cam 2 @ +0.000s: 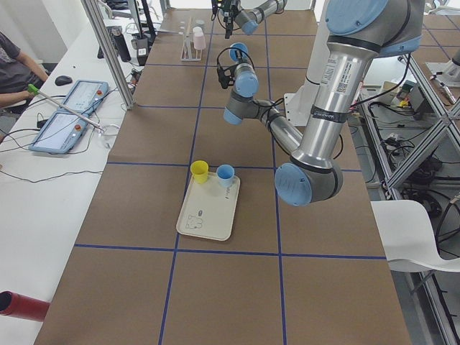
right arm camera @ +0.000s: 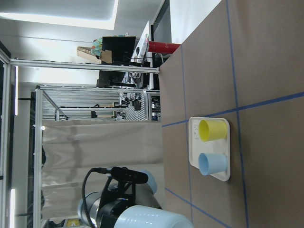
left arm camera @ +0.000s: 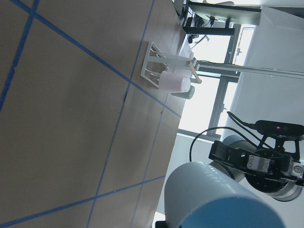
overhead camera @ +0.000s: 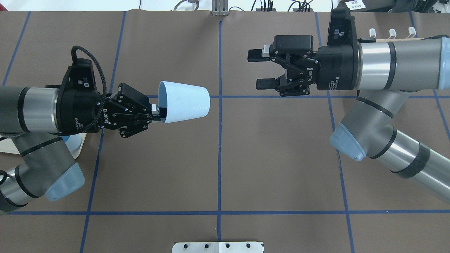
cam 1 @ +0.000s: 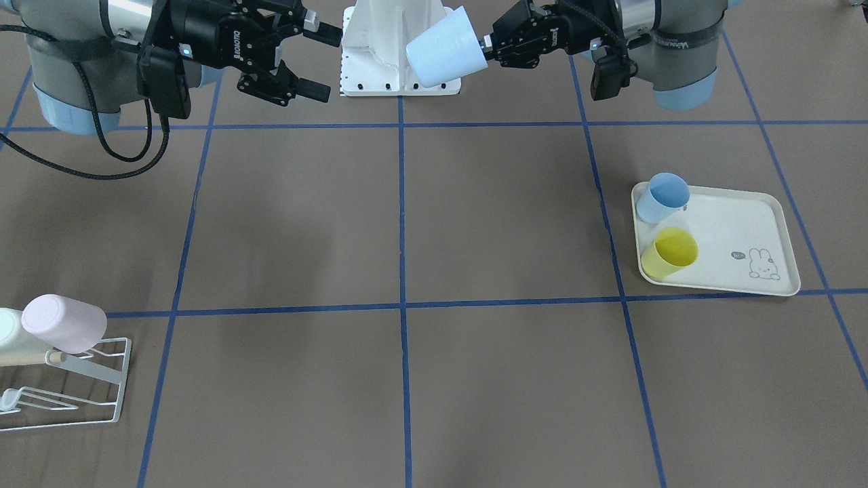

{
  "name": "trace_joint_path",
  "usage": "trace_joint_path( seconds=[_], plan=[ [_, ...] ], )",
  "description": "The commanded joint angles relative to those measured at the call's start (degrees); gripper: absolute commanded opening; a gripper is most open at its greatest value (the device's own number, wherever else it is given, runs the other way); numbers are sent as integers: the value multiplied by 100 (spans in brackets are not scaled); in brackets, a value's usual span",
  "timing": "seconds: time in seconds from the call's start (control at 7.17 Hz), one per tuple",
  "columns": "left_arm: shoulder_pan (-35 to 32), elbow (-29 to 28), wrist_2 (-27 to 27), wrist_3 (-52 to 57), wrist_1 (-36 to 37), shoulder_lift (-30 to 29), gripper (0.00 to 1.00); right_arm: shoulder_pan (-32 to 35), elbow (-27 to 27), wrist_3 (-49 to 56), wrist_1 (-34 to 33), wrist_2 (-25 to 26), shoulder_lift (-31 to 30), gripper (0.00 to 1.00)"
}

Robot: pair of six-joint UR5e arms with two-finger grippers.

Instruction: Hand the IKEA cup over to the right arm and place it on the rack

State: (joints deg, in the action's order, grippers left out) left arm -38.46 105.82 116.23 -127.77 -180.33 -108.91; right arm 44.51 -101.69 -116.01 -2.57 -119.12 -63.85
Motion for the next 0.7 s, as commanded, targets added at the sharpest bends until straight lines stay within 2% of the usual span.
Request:
trace_joint_path(
  seconds=[0.0, 0.28, 0.56],
  plan=[
    [311, 61, -694, -607, -686, -7, 0, -354, 0, -229, 711, 468, 5, 98],
    [681, 79, -883, -731, -750, -208, 0, -539, 9, -203, 949, 460, 92, 99],
    [709, 53, -892, -1143, -750, -419, 0, -671, 9, -194, 1108, 469, 145, 99]
  ],
)
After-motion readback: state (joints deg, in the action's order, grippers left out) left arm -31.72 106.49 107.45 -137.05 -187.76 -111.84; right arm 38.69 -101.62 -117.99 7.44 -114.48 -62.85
